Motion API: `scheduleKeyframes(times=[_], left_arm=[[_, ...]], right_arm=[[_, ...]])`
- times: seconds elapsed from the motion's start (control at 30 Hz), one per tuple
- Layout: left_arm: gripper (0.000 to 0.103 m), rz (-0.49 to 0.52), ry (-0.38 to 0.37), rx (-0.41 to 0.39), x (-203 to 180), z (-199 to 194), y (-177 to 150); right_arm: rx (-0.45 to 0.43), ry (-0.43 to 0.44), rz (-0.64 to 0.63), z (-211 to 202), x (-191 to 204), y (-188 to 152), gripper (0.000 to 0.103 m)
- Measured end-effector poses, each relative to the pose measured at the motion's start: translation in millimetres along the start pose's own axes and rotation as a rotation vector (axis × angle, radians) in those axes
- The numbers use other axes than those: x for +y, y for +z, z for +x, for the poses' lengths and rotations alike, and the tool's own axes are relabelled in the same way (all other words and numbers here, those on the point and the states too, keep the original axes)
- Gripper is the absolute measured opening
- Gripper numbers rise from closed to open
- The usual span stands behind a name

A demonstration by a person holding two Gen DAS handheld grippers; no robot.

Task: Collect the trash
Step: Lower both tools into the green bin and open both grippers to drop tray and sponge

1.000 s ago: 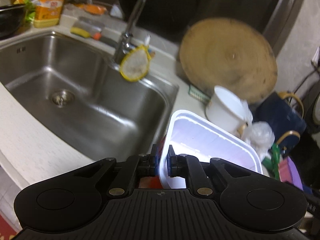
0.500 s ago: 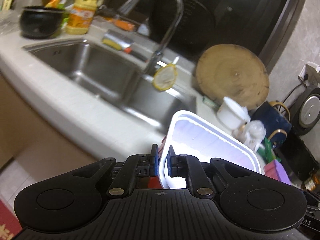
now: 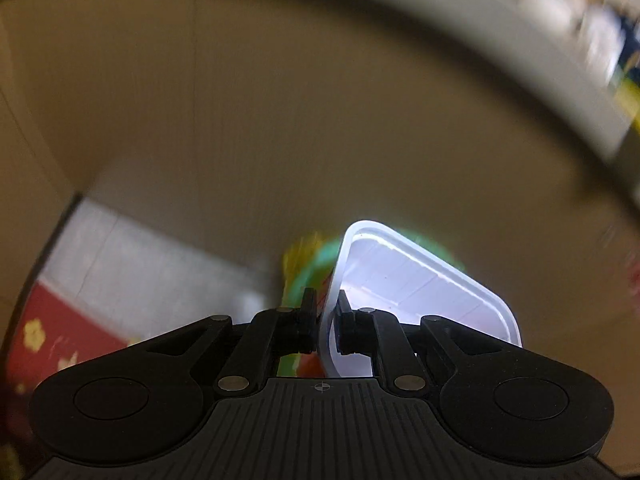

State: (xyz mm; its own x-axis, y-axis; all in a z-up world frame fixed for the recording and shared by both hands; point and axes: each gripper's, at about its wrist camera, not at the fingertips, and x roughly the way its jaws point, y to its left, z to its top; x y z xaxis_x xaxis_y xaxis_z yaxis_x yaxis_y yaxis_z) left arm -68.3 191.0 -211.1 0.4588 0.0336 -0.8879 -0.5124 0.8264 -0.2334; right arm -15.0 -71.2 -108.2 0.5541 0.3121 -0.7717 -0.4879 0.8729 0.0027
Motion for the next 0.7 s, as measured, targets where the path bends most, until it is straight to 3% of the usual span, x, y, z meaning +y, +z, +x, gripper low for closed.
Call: scheduleKeyframes(times=[0.1, 0.23, 0.3, 0.37, 0.47, 0.6, 0.7], left_arm=[[0.012, 0.029, 0.022, 0.088, -9.9, 47.5, -18.0], [0.012, 0.07, 0.007, 0.116, -31.9, 102.5, -27.6], [0.013, 0.052, -0.008, 0.095, -39.6, 127.6, -27.6], [0.017, 0.024, -0.069, 0.08, -40.3, 156.4, -28.1], [0.021, -0.008, -0.076, 0.143, -46.0, 203.7, -30.2], [0.021, -0.017, -0.088, 0.144, -42.0, 220.4, -28.1], [0.021, -0.041, -0.094, 0.132, -33.3, 204.0, -23.1]], right_arm=[[0.103, -0.045, 0.026, 18.5, -9.2, -32.6, 0.067], [0.226, -0.106, 0.052, 39.4, -20.6, -71.8, 0.067], [0.263, -0.106, 0.066, 45.3, -25.5, -84.0, 0.067], [0.274, -0.101, 0.063, 49.8, -29.8, -90.9, 0.067], [0.285, -0.092, 0.015, 65.9, -30.5, -93.1, 0.067], [0.277, -0.05, -0.104, 89.1, -20.5, -91.8, 0.067], [0.283, -0.001, -0.161, 114.9, -9.5, -83.8, 0.068]])
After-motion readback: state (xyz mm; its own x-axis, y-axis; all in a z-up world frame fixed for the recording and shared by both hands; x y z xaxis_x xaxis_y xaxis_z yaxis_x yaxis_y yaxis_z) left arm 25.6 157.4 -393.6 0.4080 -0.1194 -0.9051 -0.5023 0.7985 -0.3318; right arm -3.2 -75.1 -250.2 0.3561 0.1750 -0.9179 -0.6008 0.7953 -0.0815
